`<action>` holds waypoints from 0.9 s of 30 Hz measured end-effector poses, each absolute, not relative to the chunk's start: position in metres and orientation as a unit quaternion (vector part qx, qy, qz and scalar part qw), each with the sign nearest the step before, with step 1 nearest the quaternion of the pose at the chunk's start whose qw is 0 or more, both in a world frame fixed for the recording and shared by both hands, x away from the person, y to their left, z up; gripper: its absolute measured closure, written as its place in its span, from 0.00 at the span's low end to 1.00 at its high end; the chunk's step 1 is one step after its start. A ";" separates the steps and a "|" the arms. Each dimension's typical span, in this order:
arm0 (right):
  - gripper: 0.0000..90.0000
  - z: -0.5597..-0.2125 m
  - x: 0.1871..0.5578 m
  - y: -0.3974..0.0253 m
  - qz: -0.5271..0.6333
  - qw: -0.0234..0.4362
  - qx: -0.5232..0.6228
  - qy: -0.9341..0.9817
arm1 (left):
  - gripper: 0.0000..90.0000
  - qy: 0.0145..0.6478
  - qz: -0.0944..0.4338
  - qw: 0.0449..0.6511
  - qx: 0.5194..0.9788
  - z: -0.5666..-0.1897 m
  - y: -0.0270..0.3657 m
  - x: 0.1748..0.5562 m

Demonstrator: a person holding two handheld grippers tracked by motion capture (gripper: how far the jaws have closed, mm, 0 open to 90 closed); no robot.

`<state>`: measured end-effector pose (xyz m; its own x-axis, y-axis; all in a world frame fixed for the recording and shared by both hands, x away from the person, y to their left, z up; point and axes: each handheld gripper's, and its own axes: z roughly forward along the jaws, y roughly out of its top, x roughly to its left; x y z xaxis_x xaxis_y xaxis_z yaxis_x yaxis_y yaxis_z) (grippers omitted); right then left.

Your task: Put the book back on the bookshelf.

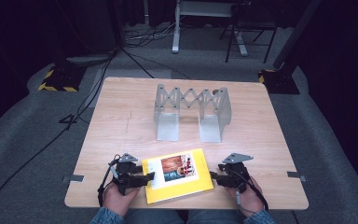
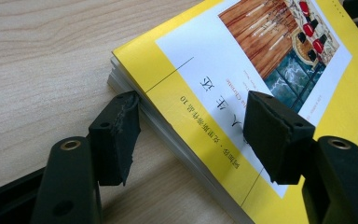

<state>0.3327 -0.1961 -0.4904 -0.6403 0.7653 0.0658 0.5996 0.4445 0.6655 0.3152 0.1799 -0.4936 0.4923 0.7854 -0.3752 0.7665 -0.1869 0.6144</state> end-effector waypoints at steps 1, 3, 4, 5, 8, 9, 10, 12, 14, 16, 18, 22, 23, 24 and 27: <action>0.59 -0.490 0.331 -0.194 0.331 0.132 0.404 0.843 | 0.40 0.504 0.011 0.392 0.769 -0.494 0.180 0.315; 0.68 -0.490 0.326 -0.187 0.319 0.150 0.396 0.848 | 0.39 0.507 0.014 0.387 0.770 -0.493 0.178 0.315; 0.69 -0.490 0.325 -0.186 0.318 0.150 0.399 0.847 | 0.38 0.508 0.017 0.384 0.771 -0.492 0.177 0.315; 0.69 -0.490 0.325 -0.186 0.318 0.150 0.399 0.847 | 0.38 0.508 0.017 0.384 0.771 -0.492 0.177 0.315; 0.69 -0.490 0.324 -0.186 0.318 0.151 0.401 0.846 | 0.37 0.514 0.018 0.380 0.769 -0.491 0.175 0.314; 0.69 -0.490 0.324 -0.186 0.318 0.152 0.401 0.845 | 0.38 0.516 0.016 0.380 0.768 -0.490 0.175 0.314; 0.69 -0.490 0.324 -0.186 0.319 0.153 0.402 0.844 | 0.38 0.517 0.013 0.380 0.767 -0.490 0.175 0.314; 0.70 -0.491 0.323 -0.185 0.321 0.155 0.402 0.843 | 0.39 0.527 0.010 0.381 0.760 -0.489 0.174 0.313; 0.71 -0.491 0.323 -0.185 0.321 0.156 0.405 0.842 | 0.40 0.531 0.014 0.376 0.759 -0.488 0.172 0.311; 0.71 -0.491 0.322 -0.185 0.321 0.157 0.407 0.841 | 0.41 0.531 0.018 0.373 0.761 -0.486 0.171 0.310; 0.71 -0.491 0.322 -0.185 0.321 0.158 0.409 0.840 | 0.46 0.526 0.025 0.380 0.761 -0.483 0.171 0.307; 0.71 -0.491 0.322 -0.185 0.322 0.158 0.408 0.839 | 0.51 0.512 0.024 0.426 0.746 -0.475 0.173 0.300; 0.71 -0.491 0.322 -0.185 0.322 0.158 0.408 0.839 | 0.52 0.512 0.024 0.426 0.746 -0.475 0.173 0.300; 0.71 -0.491 0.322 -0.185 0.324 0.159 0.408 0.839 | 0.52 0.509 0.020 0.431 0.745 -0.475 0.171 0.299; 0.71 -0.492 0.322 -0.185 0.325 0.160 0.410 0.837 | 0.54 0.503 0.014 0.431 0.749 -0.475 0.170 0.299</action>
<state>0.3219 -0.1847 -0.4915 -0.6131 0.7900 -0.0009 0.5828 0.4531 0.6745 0.2991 0.1698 -0.4753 0.4934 0.7654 -0.4131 0.7419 -0.1224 0.6593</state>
